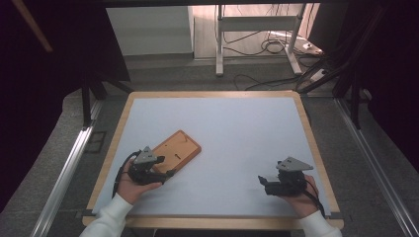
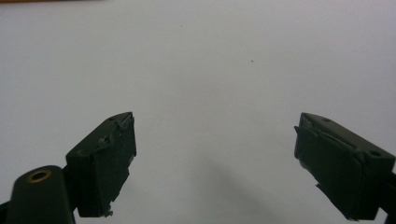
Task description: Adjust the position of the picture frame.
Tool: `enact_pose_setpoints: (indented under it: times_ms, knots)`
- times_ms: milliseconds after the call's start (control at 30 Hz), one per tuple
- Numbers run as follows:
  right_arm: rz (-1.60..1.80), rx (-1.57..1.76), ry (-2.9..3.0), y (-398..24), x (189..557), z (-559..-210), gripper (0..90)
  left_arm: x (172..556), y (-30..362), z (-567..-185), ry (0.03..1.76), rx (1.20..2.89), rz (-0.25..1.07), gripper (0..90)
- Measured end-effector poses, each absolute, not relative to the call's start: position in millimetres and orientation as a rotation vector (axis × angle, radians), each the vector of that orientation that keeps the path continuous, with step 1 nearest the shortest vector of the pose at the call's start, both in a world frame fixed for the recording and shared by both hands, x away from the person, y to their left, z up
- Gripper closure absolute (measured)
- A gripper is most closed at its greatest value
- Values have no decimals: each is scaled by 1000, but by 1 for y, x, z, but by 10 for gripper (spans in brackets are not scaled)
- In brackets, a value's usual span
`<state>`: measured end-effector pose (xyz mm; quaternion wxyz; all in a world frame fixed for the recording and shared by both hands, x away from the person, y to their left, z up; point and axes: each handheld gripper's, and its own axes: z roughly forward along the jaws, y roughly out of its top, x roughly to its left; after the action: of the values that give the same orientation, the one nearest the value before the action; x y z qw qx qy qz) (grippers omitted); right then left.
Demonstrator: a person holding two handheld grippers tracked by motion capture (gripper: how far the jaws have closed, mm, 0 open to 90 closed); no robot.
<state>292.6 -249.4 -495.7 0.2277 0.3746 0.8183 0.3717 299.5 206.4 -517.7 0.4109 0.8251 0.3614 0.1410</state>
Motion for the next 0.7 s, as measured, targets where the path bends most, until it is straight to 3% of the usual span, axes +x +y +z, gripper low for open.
enact_pose_setpoints:
  times_ms: [700]
  knots:
    - [1048, 974, 2309, -254, 290, -498, 168, 291, 207, -515, 902, 2081, 384, 315]
